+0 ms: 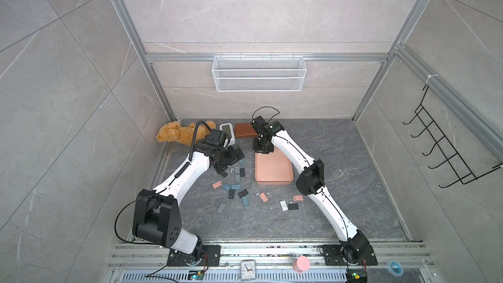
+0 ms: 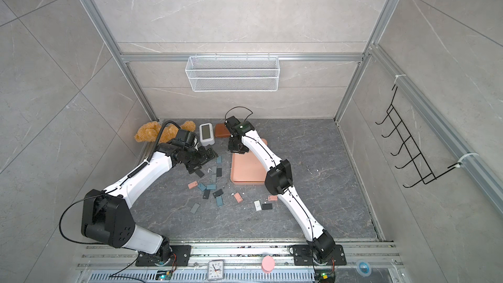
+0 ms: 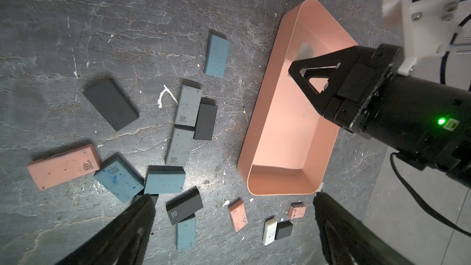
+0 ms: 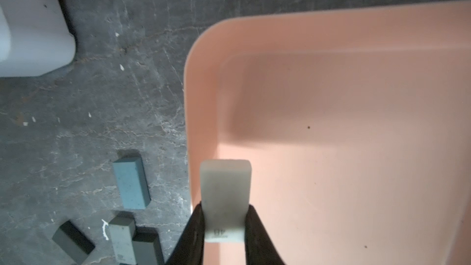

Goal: Put the eraser in the storage box
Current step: Place the eraser in the storage box.

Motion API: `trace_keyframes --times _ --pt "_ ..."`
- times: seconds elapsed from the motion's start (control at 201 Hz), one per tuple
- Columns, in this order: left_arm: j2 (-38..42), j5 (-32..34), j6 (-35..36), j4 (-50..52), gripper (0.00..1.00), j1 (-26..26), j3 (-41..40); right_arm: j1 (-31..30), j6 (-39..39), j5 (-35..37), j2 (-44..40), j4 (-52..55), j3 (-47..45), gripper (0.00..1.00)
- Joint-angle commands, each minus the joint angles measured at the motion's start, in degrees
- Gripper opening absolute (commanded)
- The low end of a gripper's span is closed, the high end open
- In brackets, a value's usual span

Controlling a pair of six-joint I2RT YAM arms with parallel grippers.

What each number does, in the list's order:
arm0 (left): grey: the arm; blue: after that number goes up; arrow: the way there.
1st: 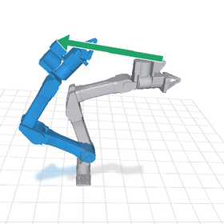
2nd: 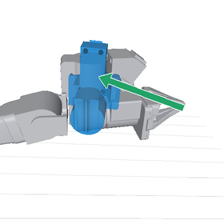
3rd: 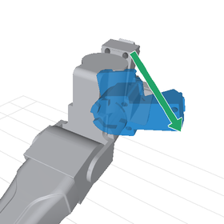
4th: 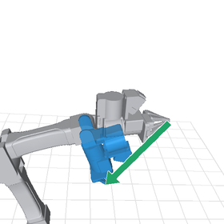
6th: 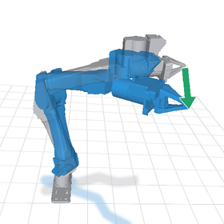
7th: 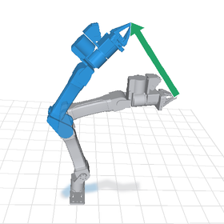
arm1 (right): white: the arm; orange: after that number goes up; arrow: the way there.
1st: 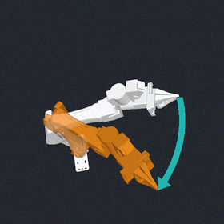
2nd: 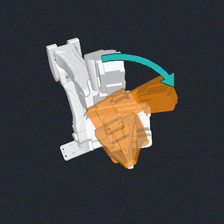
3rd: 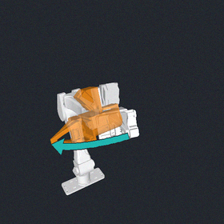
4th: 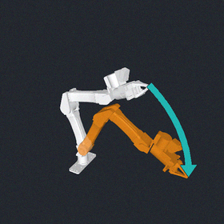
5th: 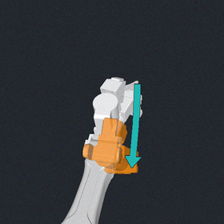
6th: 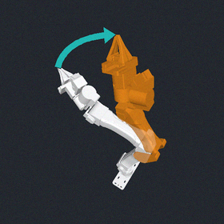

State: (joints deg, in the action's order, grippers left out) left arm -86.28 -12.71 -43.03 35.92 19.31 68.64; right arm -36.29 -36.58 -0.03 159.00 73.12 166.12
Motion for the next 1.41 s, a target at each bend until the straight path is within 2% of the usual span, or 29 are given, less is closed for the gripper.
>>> trace_keyframes --times 0.0,0.309,0.677,1.06,1.404 --pt "0.85 -1.52 1.71 1.61 1.00 -0.11 1.74 0.10 -1.17 -0.21 1.08 -1.82 -1.01 0.28" --pt "-0.01 -1.00 3.17 2.66 1.00 -0.06 2.93 0.90 -1.30 -0.45 2.74 -5.57 -1.02 0.30" --pt "-0.90 -0.38 4.79 3.36 1.00 -0.06 4.24 1.58 -0.26 1.04 4.57 -5.29 -1.33 0.32" --pt "-2.14 -0.88 4.75 3.10 1.00 -0.06 4.97 2.59 0.01 0.65 3.53 -5.34 -1.42 0.24" --pt "-2.75 -1.36 3.89 2.39 1.00 -0.06 5.03 3.08 0.70 0.03 2.30 -4.86 -1.24 0.25"
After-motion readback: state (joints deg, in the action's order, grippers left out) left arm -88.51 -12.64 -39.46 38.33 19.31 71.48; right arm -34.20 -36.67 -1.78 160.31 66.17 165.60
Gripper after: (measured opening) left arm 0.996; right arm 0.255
